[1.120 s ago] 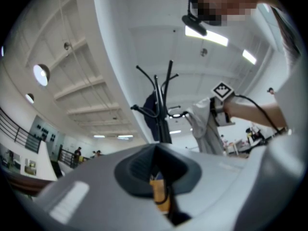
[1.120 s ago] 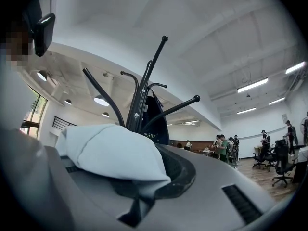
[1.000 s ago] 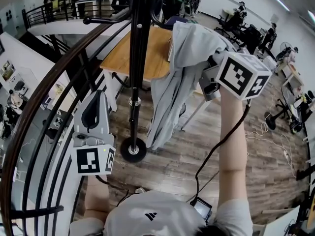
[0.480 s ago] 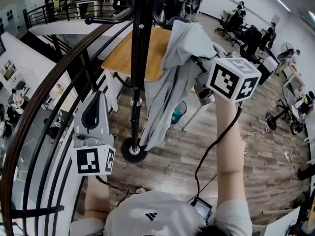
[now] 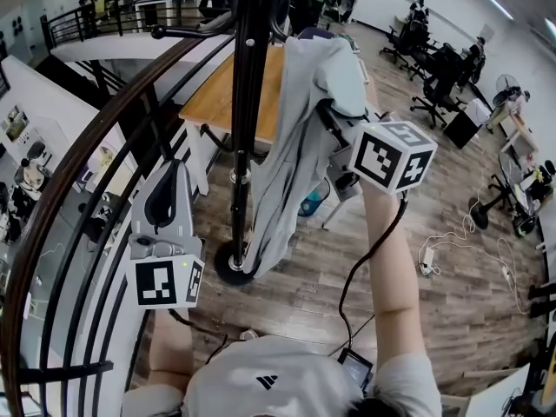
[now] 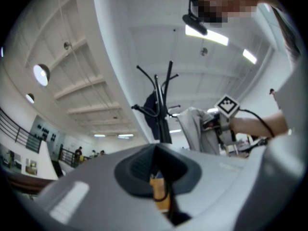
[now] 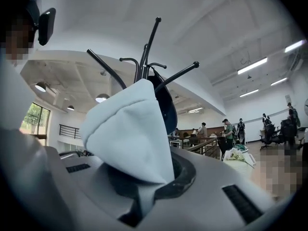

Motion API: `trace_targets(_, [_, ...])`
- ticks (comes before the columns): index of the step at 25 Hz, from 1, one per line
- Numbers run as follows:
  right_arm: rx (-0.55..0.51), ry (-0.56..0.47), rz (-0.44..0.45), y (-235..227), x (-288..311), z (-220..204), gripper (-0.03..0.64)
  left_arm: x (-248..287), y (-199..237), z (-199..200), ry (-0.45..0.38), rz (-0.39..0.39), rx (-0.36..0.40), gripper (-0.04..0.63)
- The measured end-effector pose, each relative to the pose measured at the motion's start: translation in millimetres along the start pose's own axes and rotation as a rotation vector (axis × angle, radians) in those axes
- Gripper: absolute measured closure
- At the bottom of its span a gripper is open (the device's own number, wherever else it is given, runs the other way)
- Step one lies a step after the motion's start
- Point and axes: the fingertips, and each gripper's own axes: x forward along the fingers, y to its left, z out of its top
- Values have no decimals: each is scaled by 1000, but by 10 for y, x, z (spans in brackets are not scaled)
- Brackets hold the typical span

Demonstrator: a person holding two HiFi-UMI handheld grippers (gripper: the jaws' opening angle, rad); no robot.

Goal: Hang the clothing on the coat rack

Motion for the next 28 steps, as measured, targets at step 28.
trace_targets(28, [32,-13,-34,81,-775,-506,527,-317,-517,246,9,23,33,588])
